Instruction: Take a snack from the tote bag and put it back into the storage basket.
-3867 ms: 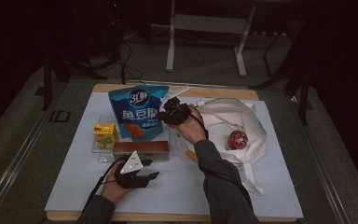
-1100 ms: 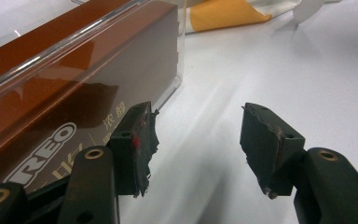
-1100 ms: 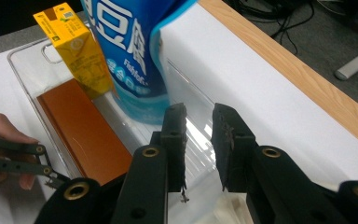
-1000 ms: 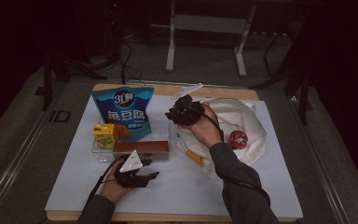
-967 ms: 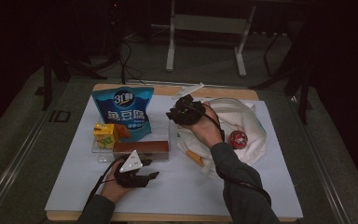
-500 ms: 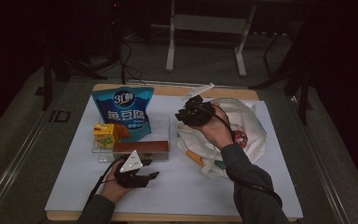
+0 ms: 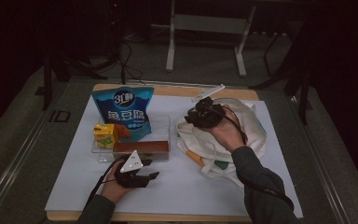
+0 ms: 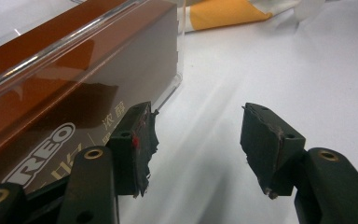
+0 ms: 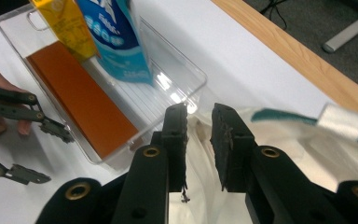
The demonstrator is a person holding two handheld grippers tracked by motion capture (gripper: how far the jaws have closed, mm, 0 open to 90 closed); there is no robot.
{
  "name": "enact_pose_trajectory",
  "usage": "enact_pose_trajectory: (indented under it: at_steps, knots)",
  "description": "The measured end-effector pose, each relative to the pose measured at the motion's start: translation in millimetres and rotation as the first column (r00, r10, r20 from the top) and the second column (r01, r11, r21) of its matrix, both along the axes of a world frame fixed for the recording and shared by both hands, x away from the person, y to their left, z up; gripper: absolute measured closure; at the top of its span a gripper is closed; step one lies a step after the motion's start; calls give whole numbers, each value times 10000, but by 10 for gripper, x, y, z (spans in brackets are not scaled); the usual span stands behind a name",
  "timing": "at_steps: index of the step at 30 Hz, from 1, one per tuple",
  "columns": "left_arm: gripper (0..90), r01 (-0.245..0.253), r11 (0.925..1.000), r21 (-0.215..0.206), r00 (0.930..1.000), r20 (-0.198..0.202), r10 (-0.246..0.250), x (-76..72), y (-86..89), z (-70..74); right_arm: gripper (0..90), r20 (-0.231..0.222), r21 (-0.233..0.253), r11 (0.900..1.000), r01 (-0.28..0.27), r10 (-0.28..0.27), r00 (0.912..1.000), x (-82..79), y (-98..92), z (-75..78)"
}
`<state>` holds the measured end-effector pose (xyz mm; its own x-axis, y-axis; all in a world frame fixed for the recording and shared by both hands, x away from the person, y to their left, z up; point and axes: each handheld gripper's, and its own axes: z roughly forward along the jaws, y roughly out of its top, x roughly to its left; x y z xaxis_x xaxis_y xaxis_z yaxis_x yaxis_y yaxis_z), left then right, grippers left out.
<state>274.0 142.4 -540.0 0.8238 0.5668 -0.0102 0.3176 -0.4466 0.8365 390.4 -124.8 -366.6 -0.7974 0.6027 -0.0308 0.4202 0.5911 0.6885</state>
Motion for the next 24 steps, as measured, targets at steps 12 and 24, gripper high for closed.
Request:
enact_pose_trajectory:
  at_steps: [12,24]
  knots:
    - [442,16,10000,37,10000,10,-16,1,-4,-1,756,-226,130,9992,386,-383,9990,13,-195,-101]
    - [442,24,10000,58,10000,10,-24,2,-5,-1,760,-379,14,9983,579,-578,9976,-6,-315,-179]
